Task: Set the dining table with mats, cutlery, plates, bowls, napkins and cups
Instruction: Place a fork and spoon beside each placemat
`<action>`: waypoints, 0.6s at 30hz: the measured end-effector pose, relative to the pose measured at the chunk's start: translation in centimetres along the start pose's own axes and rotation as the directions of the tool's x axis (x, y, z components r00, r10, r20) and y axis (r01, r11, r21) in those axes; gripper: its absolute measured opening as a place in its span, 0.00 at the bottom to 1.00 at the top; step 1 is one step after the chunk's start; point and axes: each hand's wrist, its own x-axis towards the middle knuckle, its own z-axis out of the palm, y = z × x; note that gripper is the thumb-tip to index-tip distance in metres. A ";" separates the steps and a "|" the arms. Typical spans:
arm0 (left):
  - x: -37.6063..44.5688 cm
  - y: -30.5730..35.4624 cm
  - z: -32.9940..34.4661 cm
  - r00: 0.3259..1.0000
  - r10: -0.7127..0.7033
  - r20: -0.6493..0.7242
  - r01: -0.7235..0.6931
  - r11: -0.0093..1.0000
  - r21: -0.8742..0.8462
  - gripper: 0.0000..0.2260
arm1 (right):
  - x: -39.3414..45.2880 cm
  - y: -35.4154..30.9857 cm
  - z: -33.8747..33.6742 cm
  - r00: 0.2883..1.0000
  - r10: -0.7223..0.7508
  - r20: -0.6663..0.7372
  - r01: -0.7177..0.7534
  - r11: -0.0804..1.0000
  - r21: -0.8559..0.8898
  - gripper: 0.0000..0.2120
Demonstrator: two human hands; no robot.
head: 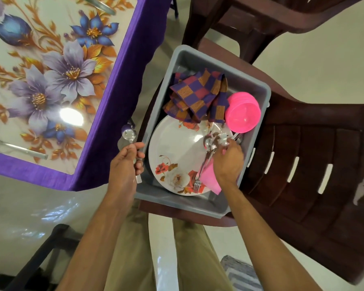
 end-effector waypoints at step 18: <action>-0.3 -0.8 0.9 1.000 -0.001 0.003 0.001 1.000 0.026 0.11 | 4.5 -0.1 -1.1 0.986 0.167 0.025 -0.165 0.984 -0.063 0.18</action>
